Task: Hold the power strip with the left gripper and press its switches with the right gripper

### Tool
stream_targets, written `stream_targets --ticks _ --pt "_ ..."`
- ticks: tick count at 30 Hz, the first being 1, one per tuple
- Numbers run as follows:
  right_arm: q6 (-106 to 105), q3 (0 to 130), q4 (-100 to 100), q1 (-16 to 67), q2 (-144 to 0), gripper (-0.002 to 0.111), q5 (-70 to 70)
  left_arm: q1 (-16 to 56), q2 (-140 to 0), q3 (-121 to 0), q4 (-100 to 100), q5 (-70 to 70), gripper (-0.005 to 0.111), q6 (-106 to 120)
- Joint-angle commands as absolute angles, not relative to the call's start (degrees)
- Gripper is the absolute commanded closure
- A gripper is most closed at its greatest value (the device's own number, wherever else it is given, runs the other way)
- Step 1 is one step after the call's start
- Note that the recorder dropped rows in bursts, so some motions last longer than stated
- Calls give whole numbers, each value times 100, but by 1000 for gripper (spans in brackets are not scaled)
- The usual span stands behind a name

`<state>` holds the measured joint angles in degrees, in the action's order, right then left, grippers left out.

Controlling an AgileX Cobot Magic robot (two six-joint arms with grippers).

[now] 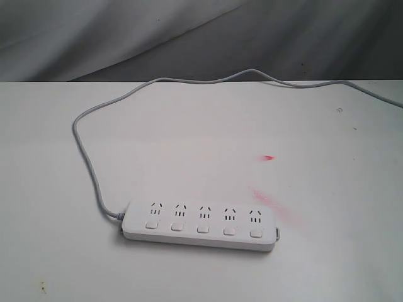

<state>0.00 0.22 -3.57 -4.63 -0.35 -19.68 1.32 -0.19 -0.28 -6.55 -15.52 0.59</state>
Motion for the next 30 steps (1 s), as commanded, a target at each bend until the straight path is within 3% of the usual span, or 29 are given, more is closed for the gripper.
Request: stream_targets --ticks 1,6,13,19,21,24,27,30 --pt "32 0 -300 -468 0 108 -1957 130 0 0 -643 -1531 106 48" --pt "32 0 -300 -468 0 108 -1957 130 0 0 -388 -744 106 48" --pt "32 0 -300 -468 0 108 -1957 130 0 0 -388 2747 106 48" --pt "32 0 -300 -468 0 108 -1957 130 0 0 -388 3727 106 -166" --pt "32 0 -300 -468 0 108 -1957 130 0 0 -388 3887 106 -1288" --pt "32 0 -300 -468 0 108 -1957 130 0 -27 -212 3069 106 -1934" --pt "32 0 -300 -468 0 108 -1957 130 0 -1144 -110 -396 106 -2007" --pt "32 0 -300 -468 0 108 -1957 130 -210 -2018 163 -1297 106 -1921"
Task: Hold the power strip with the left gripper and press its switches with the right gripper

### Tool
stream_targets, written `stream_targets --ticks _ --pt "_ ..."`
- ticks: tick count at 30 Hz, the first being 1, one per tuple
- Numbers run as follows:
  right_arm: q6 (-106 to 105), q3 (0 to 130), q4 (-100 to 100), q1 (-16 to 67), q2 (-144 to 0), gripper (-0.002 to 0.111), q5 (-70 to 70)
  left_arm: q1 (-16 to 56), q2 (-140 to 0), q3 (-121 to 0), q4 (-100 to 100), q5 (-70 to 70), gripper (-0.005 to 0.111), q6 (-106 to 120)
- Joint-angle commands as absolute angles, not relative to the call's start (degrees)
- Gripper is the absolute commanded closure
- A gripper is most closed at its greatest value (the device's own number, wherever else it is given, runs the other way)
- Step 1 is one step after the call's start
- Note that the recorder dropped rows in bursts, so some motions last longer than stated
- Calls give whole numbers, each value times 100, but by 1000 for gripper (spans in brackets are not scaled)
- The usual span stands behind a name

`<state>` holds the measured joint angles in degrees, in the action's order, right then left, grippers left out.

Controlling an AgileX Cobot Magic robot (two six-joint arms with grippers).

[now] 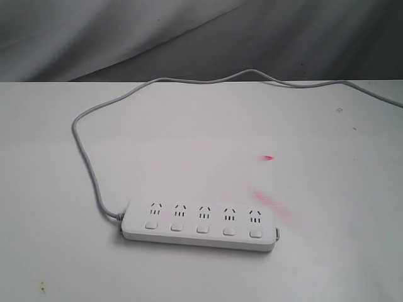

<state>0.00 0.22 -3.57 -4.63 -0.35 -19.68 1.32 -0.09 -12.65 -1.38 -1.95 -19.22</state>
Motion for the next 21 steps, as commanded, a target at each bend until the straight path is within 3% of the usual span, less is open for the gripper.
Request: stream_targets --ticks 1,6,11,21 --pt "32 0 -300 -468 0 108 -1957 130 -347 -2270 313 -1553 106 -1921" --pt "32 0 -300 -468 0 108 -1957 130 -1267 -3450 486 -3019 106 -1921" --pt "32 0 -300 -468 0 108 -1957 130 -2114 -4425 431 -3577 106 -1374" --pt "32 0 -300 -468 0 108 -1957 130 -3407 -5672 -1874 -4509 106 192"
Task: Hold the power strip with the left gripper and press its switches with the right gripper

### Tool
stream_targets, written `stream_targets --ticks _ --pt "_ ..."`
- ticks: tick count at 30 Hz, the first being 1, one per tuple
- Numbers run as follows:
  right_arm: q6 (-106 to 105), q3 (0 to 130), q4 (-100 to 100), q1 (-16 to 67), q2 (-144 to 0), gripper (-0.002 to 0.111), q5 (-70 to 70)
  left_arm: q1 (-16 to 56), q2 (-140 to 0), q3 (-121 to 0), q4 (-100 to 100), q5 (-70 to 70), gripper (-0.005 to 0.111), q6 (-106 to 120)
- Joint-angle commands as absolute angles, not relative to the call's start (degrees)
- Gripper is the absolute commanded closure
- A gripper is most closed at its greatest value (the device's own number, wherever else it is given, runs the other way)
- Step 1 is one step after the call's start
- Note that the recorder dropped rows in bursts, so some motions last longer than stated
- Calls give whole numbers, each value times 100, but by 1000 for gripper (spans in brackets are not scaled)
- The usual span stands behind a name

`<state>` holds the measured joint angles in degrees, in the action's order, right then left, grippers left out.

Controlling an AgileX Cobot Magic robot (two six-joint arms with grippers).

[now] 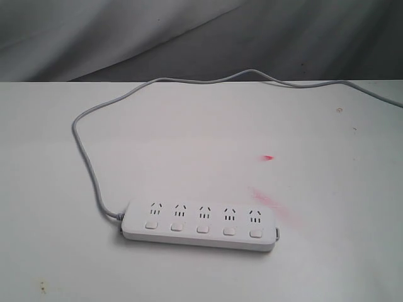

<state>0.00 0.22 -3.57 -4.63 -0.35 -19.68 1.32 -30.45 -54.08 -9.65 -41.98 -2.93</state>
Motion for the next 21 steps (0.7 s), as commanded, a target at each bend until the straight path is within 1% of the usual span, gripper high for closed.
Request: stream_targets --ticks 1,6,17,21 --pt "32 0 -300 -468 0 108 -1957 130 -3461 -5727 -1975 -4691 106 237" --pt "32 0 -300 -468 0 108 -1957 130 -3354 -5888 -2021 -5186 106 237" --pt "32 0 -300 -468 0 108 -1957 130 -2715 -5902 -1866 -5011 106 351" --pt "32 0 -300 -468 0 108 -1957 130 -2790 -5892 -1207 -4810 106 289"
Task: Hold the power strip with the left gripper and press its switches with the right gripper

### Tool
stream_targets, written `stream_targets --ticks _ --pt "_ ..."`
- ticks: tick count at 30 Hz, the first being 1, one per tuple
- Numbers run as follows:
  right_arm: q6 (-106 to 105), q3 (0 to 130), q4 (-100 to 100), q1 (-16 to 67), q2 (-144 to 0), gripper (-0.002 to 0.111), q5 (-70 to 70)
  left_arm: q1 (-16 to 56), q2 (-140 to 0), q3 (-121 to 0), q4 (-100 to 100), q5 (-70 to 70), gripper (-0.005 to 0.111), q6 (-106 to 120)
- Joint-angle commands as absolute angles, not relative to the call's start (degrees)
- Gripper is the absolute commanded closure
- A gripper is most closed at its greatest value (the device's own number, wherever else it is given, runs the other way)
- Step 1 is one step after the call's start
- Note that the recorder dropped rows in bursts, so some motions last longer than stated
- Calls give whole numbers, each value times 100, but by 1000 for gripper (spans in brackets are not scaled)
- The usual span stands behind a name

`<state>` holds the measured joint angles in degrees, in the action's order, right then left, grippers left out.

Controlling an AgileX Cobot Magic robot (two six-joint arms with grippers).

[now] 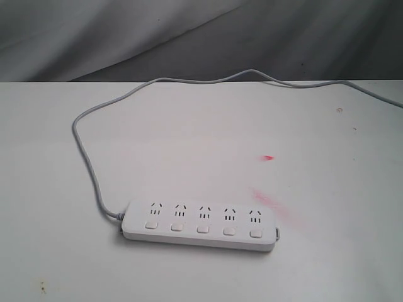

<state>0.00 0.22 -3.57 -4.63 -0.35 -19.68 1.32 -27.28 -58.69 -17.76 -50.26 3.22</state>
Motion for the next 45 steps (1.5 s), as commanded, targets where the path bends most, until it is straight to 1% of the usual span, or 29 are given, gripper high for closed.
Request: stream_targets --ticks 1,6,14,22,24,27,31,34,38,41,45 --pt "32 0 -300 -468 0 108 -1957 130 -2913 -5892 -970 -4832 106 166" --pt "32 0 -300 -468 0 108 -1957 130 -3808 -5903 -855 -4651 106 60" --pt "32 0 -300 -468 0 108 -1957 130 -5211 -5903 -2777 -3857 106 2567" --pt "32 0 -300 -468 0 108 -1957 83 -5976 -5903 -2944 -3820 106 3672" --pt "32 0 -300 -468 0 108 -1957 -81 -6089 -5903 -2944 -3794 106 3887" --pt "32 0 -300 -468 0 108 -1957 -523 -6184 -5903 -3138 -3796 106 4295" --pt "32 0 -300 -468 0 108 -1957 -1312 -6196 -5892 -4157 -3980 106 5517" --pt "32 0 -300 -468 0 108 -1957 -1982 -6230 -5830 -5094 -4341 106 6644" --pt "32 0 -300 -468 0 108 -1957 -2687 -6470 -5690 -6318 -5328 106 8386" --pt "32 0 -300 -468 0 108 -1957 -2943 -6843 -5594 -6822 -6097 106 9351" --pt "32 0 -300 -468 0 108 -1957 -3006 -7500 -5561 -6662 -6344 106 9650"
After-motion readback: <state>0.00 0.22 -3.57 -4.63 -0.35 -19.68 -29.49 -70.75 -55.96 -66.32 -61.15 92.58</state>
